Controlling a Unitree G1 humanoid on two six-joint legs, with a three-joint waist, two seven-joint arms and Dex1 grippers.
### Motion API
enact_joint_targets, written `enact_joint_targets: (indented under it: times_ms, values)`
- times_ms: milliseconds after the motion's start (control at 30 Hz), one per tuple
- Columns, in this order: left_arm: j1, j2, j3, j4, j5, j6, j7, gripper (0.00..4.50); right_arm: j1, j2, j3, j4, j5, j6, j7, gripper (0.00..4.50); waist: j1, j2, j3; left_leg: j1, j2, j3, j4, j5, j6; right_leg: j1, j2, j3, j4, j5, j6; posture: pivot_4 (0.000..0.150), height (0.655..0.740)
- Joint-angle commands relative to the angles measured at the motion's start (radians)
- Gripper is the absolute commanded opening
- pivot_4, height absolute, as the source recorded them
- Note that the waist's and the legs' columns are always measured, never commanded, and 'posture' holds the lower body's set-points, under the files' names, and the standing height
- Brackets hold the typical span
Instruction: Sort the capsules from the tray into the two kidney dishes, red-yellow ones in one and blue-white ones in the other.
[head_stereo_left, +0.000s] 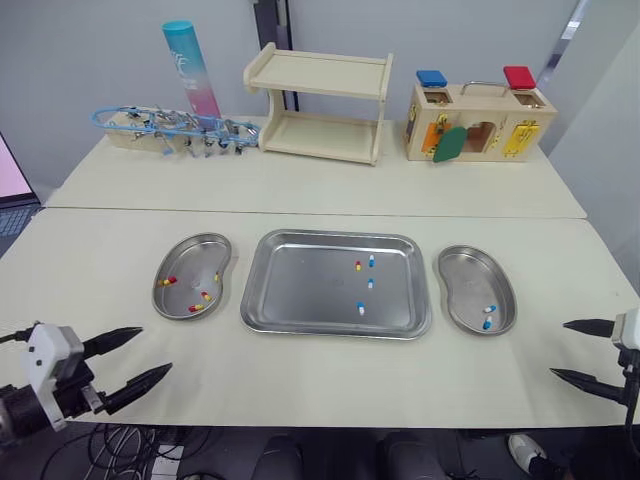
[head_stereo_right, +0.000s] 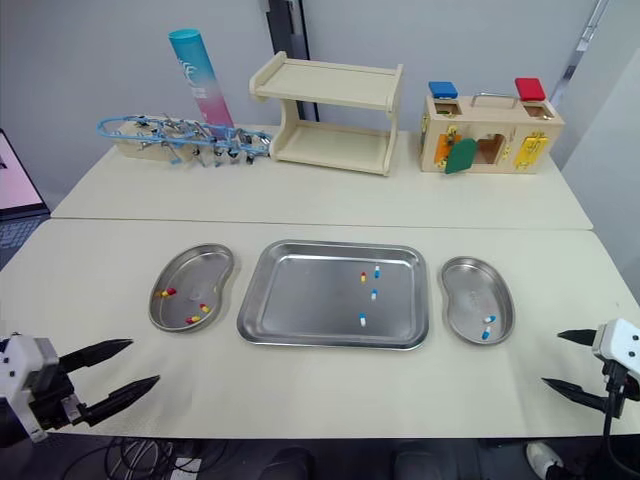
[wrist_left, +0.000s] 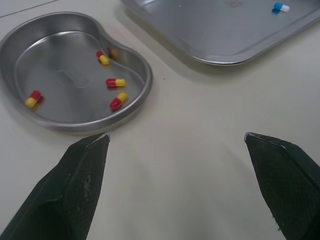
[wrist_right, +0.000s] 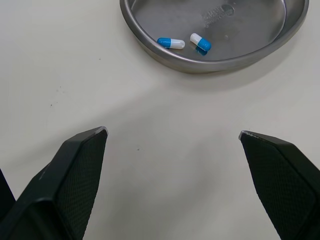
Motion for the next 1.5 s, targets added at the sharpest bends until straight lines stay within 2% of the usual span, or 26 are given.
enact_joint_targets:
  times_ms: [33, 400, 933, 1100, 1267, 1500]
  values:
    - [0.028, -0.007, -0.017, -0.055, -0.014, -0.025, -0.017, 4.48, -0.002, -0.028, -0.05, -0.023, 0.012, 0.0, 0.008, 4.5, 0.0, 0.0, 0.0, 0.0, 0.0, 0.0, 0.0, 0.0, 0.0, 0.0, 0.0, 0.0, 0.0, 0.0, 0.0, 0.15, 0.74]
    - [0.019, -0.012, -0.087, -0.138, -0.038, -0.041, -0.04, 4.48, -0.018, -0.032, -0.056, -0.056, 0.021, 0.021, 0.009, 4.5, 0.001, 0.0, 0.0, 0.0, 0.0, 0.0, 0.0, 0.0, 0.0, 0.0, 0.0, 0.0, 0.0, 0.0, 0.0, 0.15, 0.74]
    - [-0.035, -0.006, -0.112, -0.096, -0.022, -0.073, -0.06, 4.48, -0.048, -0.026, -0.048, -0.053, 0.016, 0.024, 0.012, 4.5, 0.001, 0.001, 0.0, 0.0, 0.0, 0.0, 0.0, 0.0, 0.0, 0.0, 0.0, 0.0, 0.0, 0.0, 0.0, 0.15, 0.74]
    - [-0.038, -0.007, -0.118, -0.088, -0.021, -0.084, -0.073, 4.48, -0.078, -0.033, -0.04, -0.117, 0.05, 0.062, 0.016, 4.5, 0.001, 0.001, 0.0, 0.0, 0.0, 0.0, 0.0, 0.0, 0.0, 0.0, 0.0, 0.0, 0.0, 0.0, 0.0, 0.15, 0.74]
    - [-0.05, -0.017, -0.145, -0.104, -0.029, -0.104, -0.078, 4.48, -0.171, -0.036, 0.039, -0.3, 0.122, 0.183, -0.004, 4.5, -0.001, 0.003, 0.001, 0.0, 0.0, 0.0, 0.0, 0.0, 0.0, 0.0, 0.0, 0.0, 0.0, 0.0, 0.0, 0.15, 0.74]
    - [-0.075, -0.024, -0.195, -0.132, -0.037, -0.106, -0.072, 4.48, -0.378, 0.049, 0.302, -0.523, 0.172, 0.404, -0.152, 4.5, 0.002, 0.003, 0.001, -0.001, 0.0, -0.001, 0.0, 0.0, 0.0, 0.0, 0.0, -0.001, 0.0, 0.0, 0.0, 0.15, 0.74]
